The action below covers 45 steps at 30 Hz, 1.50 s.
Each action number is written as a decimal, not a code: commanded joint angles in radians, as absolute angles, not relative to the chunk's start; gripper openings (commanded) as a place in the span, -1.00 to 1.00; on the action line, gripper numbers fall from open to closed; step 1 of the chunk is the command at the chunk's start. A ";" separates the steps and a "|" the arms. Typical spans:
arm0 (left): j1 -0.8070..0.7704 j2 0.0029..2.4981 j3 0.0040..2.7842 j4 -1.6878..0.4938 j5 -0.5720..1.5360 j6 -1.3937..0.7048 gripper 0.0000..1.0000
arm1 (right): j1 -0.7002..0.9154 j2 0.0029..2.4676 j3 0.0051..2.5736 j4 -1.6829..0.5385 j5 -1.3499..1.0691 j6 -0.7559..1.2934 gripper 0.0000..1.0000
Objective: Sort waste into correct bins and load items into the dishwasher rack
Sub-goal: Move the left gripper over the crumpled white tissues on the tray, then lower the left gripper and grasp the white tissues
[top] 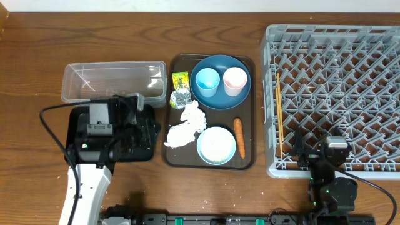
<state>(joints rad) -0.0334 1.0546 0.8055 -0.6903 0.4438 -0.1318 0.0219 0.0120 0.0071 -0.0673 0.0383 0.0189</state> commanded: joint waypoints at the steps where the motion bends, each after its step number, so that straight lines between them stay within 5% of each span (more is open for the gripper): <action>1: -0.076 1.072 0.802 -0.675 0.405 -0.137 -0.10 | 0.026 0.007 0.005 -0.071 0.048 0.033 0.98; 12: -0.256 1.079 0.802 -0.667 0.136 -0.205 -0.07 | 0.026 0.007 0.005 -0.071 0.048 0.033 0.99; 14: -0.261 1.079 0.802 -0.665 0.138 -0.205 0.27 | 0.026 0.007 0.005 -0.071 0.048 0.033 0.99; 16: -0.261 1.079 0.802 -0.662 0.138 -0.205 0.93 | 0.026 0.007 0.005 -0.071 0.048 0.033 0.99; 19: -0.260 1.079 0.802 -0.659 0.138 -0.204 1.00 | 0.026 0.007 0.005 -0.071 0.048 0.033 0.98; 23: -0.261 1.079 0.802 -0.661 0.146 -0.205 0.97 | 0.026 0.007 0.005 -0.071 0.048 0.033 0.99; 25: -0.261 1.082 0.802 -0.661 0.145 -0.205 0.29 | 0.026 0.007 0.005 -0.071 0.048 0.033 0.99; 27: -0.261 1.090 0.802 -0.661 0.145 -0.205 0.01 | 0.026 0.007 0.005 -0.071 0.048 0.033 0.99; 45: -0.412 1.321 0.802 -0.539 0.143 -0.199 -0.05 | 0.026 0.007 0.005 -0.071 0.048 0.033 0.98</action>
